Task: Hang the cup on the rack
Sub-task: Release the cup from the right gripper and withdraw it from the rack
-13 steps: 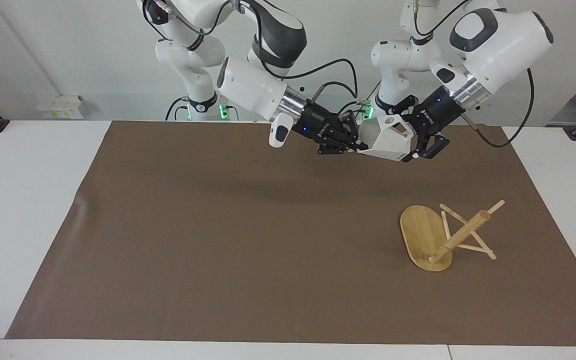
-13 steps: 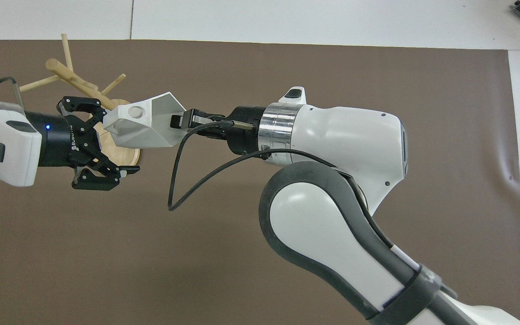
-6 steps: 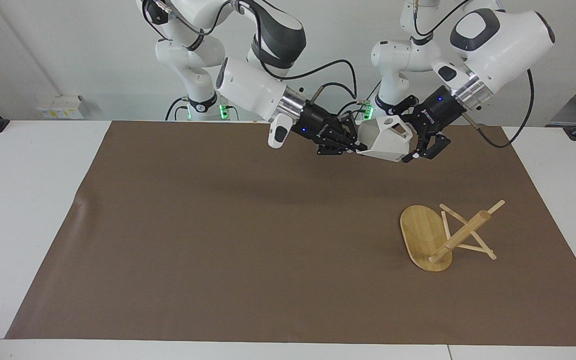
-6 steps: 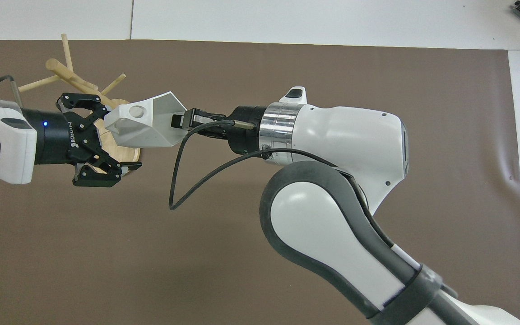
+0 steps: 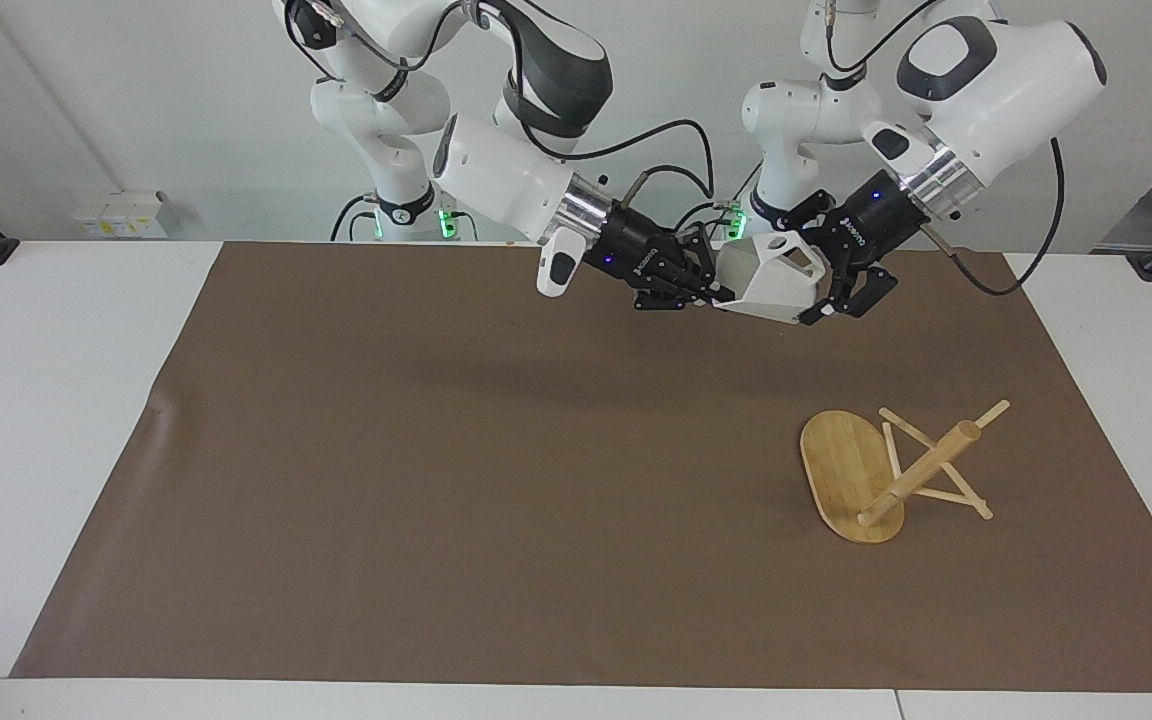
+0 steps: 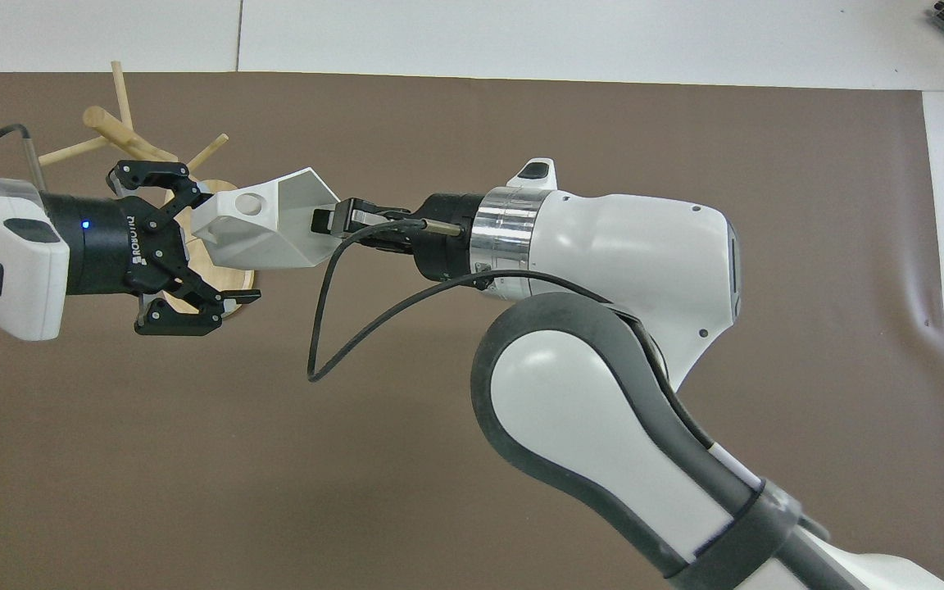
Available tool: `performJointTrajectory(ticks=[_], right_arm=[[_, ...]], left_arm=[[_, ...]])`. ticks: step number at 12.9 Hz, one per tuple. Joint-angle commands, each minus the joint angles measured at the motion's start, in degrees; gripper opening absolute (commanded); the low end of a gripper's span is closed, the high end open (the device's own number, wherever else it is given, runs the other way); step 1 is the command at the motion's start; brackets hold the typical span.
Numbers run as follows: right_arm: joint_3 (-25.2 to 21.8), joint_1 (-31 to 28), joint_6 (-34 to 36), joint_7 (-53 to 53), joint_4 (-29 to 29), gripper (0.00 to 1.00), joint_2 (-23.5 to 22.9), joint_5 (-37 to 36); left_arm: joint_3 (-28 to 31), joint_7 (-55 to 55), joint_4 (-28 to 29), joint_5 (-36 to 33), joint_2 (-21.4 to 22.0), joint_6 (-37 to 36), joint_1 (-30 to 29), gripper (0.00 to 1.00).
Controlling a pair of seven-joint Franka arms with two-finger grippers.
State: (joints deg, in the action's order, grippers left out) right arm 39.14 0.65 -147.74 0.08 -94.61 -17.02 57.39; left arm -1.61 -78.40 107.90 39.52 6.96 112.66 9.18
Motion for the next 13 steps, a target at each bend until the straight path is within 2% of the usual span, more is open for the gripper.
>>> performJointTrajectory(ticks=[1, 3, 4, 6, 7, 9, 10, 13], right_arm=[[1.11, -0.82, -1.41, 0.18, -0.57, 0.0, 0.15, -0.26], [1.11, -0.82, -1.41, 0.18, -0.57, 0.0, 0.15, -0.26], [1.11, -0.82, -1.41, 0.18, -0.57, 0.0, 0.15, -0.26], [1.11, -0.82, -1.41, 0.27, -0.57, 0.0, 0.15, -0.26], [1.11, -0.82, -1.41, 0.27, -0.57, 0.0, 0.15, -0.26], [1.11, -0.82, -1.41, 0.44, -0.57, 0.0, 0.15, -0.26], [1.11, -0.82, -1.5, 0.53, -0.57, 0.0, 0.15, -0.26], [1.11, -0.82, -1.41, 0.8, -0.92, 0.0, 0.23, -0.26]], left_arm=[[0.56, -1.14, 0.55, 1.08, 0.42, 0.89, 1.63, 1.0], [0.56, -1.05, 0.46, 1.17, 0.42, 0.89, 1.72, 1.0], [0.56, -0.79, 0.46, 1.34, 0.42, 0.8, 1.72, 0.89], [0.56, -0.26, 0.55, 1.52, 0.6, 0.37, 1.64, 0.46], [0.56, -0.17, 0.55, 1.52, 0.6, 0.19, 1.63, 0.28], [0.56, 0.53, 0.64, 1.52, 0.69, 0.01, 1.63, 0.04], [0.56, 0.62, 0.64, 1.52, 0.69, 0.01, 1.63, 0.0], [0.56, 1.06, 0.55, 1.52, 0.77, -0.16, 1.63, 0.0]])
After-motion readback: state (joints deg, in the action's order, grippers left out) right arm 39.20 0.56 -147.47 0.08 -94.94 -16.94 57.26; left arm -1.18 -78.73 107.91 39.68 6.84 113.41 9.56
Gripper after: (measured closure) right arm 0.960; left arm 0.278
